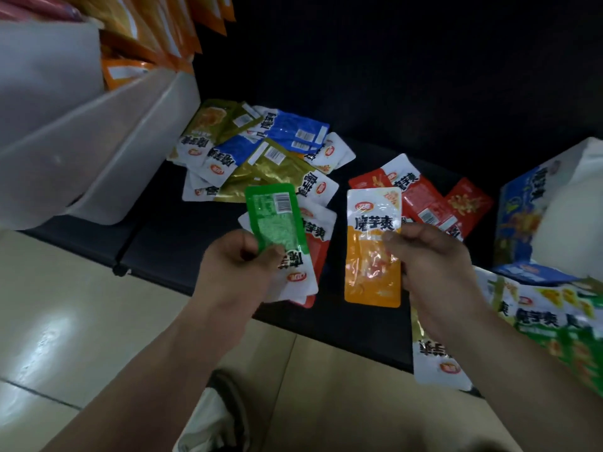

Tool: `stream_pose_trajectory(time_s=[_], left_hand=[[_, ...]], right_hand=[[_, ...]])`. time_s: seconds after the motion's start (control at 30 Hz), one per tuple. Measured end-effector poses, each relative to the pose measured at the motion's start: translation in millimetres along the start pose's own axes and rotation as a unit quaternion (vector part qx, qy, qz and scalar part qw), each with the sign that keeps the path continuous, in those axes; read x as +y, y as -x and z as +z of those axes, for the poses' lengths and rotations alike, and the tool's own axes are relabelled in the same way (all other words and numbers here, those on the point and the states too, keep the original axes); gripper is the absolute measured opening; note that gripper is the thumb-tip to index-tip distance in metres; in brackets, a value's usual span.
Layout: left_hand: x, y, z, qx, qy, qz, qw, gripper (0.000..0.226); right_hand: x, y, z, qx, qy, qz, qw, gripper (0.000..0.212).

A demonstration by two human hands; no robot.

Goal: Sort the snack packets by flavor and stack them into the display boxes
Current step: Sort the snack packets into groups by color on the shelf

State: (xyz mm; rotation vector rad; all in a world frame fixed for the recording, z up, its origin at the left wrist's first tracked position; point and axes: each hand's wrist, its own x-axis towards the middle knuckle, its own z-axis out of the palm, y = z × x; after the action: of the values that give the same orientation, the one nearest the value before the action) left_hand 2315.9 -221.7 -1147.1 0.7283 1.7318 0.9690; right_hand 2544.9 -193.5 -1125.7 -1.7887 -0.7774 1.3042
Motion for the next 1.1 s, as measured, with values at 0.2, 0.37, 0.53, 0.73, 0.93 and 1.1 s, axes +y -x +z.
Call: stream_pose_trajectory(time_s=[0.2, 0.37, 0.53, 0.73, 0.93, 1.1], left_hand=[[46, -4, 87, -0.053, 0.009, 0.083, 0.995, 0.033], [74, 5, 149, -0.099, -0.011, 0.102, 0.990, 0.029], [55, 31, 150, -0.133, -0.071, 0.129, 0.980, 0.033], [39, 71, 140, -0.188, -0.058, 0.128, 0.972, 0.038], [25, 92, 144, -0.226, -0.116, 0.145, 0.956, 0.066], [26, 109, 162, -0.275, -0.118, 0.112, 0.948, 0.073]], right_hand=[[-10, -3, -53, 0.116, 0.057, -0.128, 0.983, 0.005], [-9, -8, -101, 0.153, 0.036, -0.097, 0.983, 0.014], [-3, -5, -124, 0.154, -0.020, -0.068, 0.986, 0.013], [5, 38, -153, 0.117, -0.028, -0.097, 0.988, 0.005], [44, 76, -193, 0.192, -0.016, -0.073, 0.978, 0.007], [48, 74, -202, 0.181, -0.042, -0.057, 0.981, 0.009]])
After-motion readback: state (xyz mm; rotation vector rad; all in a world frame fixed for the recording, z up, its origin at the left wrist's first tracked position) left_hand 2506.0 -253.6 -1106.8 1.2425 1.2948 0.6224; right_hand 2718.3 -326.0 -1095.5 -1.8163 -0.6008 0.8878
